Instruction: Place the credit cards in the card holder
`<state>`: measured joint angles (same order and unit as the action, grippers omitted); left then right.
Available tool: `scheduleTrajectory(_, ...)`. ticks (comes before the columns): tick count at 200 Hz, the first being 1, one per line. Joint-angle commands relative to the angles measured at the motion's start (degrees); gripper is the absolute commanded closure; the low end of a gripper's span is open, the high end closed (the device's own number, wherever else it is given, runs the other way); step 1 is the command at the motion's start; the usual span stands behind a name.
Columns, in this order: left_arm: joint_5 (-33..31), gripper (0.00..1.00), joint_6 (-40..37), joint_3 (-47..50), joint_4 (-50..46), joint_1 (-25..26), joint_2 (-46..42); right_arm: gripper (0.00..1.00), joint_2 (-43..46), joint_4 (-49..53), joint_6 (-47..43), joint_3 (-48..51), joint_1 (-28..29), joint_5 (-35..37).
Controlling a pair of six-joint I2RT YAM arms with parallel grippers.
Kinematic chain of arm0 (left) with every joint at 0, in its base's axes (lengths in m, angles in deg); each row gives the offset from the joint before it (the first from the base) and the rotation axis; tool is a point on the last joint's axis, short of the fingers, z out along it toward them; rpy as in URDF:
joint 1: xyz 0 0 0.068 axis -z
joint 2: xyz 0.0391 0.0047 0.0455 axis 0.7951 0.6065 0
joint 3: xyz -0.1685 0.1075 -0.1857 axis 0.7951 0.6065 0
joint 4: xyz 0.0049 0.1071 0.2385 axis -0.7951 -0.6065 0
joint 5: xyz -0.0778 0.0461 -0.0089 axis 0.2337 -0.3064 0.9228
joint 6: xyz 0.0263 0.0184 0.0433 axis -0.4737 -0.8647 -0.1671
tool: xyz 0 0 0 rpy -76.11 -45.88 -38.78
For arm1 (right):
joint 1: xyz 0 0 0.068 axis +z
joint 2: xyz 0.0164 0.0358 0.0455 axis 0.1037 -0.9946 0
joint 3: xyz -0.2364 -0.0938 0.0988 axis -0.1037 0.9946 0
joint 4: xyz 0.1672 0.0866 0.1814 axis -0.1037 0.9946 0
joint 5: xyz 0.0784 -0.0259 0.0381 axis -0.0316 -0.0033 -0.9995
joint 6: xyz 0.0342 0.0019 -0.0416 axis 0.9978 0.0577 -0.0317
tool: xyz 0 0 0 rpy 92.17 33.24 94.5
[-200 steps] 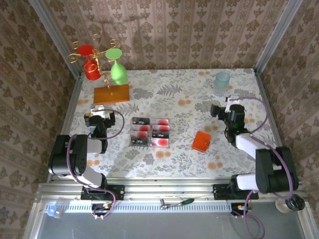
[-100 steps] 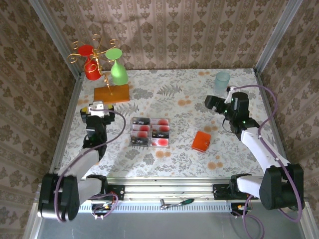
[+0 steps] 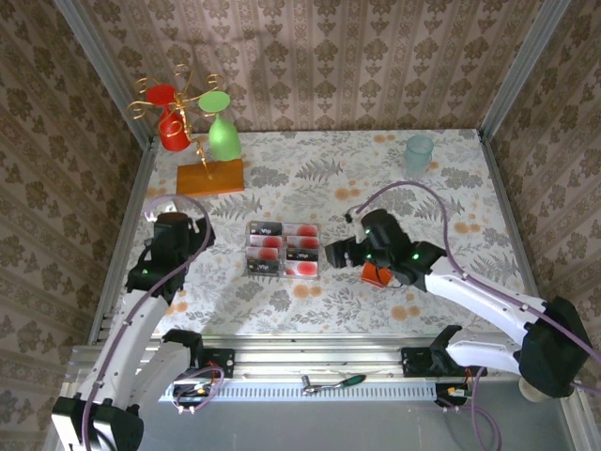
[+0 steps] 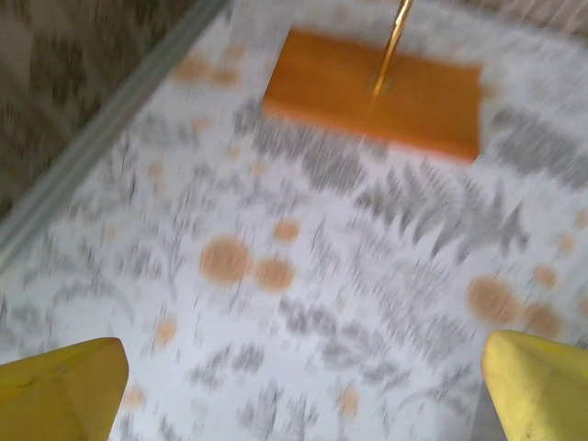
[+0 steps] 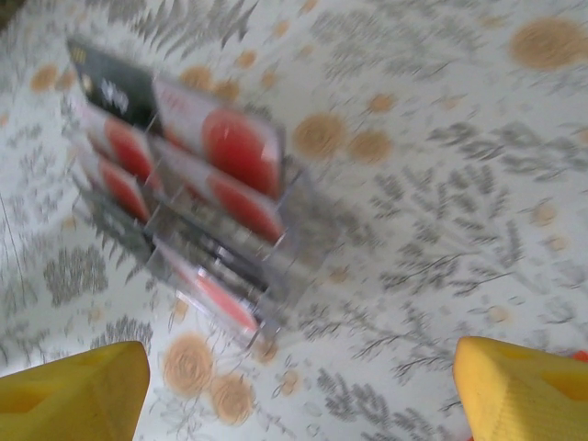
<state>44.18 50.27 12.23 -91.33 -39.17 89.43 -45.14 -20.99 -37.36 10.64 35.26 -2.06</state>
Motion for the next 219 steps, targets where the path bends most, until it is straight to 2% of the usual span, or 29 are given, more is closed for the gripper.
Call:
scheduleTrajectory(1,1.8,0.00,8.3,4.1,-8.4,0.5,-1.3,0.13,-4.1,1.7,0.9,1.0,6.4,9.2)
scheduleTrajectory(37,1.2,0.00,9.6,7.8,-6.4,2.7,-0.2,0.14,-13.9,1.4,0.1,-2.0,14.0,15.9)
scheduleTrajectory(67,1.4,0.00,9.5,9.4,-3.8,3.5,2.9,0.14,-18.3,1.1,-0.9,-3.9,16.7,20.3)
scheduleTrajectory(167,1.3,0.00,7.3,6.0,6.4,7.3,21.4,0.11,-28.0,-2.6,-1.9,-7.7,16.6,22.8)
scheduleTrajectory(219,2.1,0.00,6.8,3.2,10.8,8.2,29.7,0.11,-31.2,-3.1,-2.1,-9.5,13.4,23.7)
